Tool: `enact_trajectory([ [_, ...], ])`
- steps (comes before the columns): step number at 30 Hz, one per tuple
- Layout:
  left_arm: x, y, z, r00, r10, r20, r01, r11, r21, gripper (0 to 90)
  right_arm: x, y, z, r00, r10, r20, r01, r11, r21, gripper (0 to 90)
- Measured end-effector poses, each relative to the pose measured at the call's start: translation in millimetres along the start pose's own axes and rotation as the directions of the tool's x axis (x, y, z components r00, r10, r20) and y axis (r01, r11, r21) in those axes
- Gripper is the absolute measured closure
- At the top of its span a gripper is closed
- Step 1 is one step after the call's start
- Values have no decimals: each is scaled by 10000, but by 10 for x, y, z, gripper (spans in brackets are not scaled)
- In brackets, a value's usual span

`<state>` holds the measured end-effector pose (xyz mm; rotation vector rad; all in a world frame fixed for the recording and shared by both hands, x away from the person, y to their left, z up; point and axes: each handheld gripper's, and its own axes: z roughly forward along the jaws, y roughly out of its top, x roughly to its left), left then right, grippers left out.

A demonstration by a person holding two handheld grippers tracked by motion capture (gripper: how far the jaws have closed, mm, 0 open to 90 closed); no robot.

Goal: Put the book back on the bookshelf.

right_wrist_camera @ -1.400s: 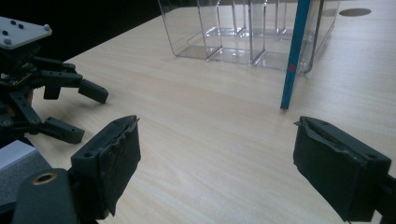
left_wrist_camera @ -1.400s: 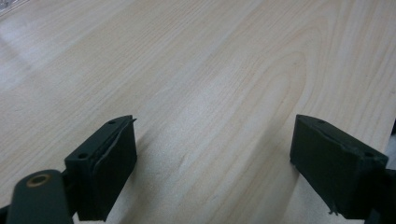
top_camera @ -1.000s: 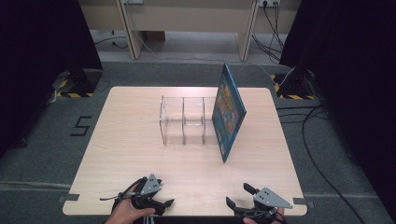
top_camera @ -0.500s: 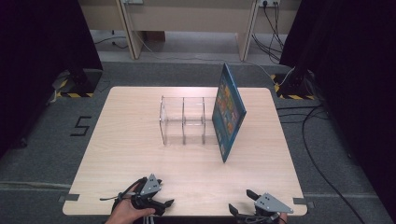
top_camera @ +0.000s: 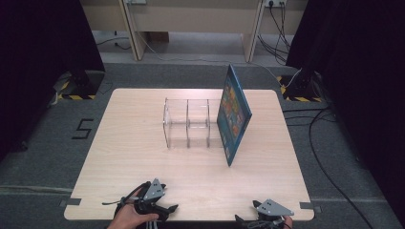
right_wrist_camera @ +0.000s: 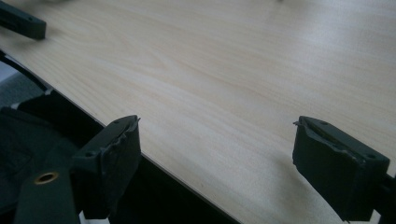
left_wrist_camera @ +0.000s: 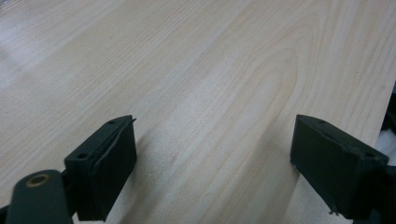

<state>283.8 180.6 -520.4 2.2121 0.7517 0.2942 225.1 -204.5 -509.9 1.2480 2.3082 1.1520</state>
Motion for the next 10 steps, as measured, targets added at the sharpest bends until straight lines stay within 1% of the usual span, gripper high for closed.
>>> enact_trajectory([
  [1, 0, 0, 0, 10000, 0, 0, 0, 10000, 4, 134, -1, 0, 5, 9999, -94, 46, 94, 9999, 59, 162],
  [10, 0, 2, 0, 10000, 15, 1, -15, 10000, 26, 133, 13, 4, 8, 9999, -112, -108, 113, 9999, 67, 161],
])
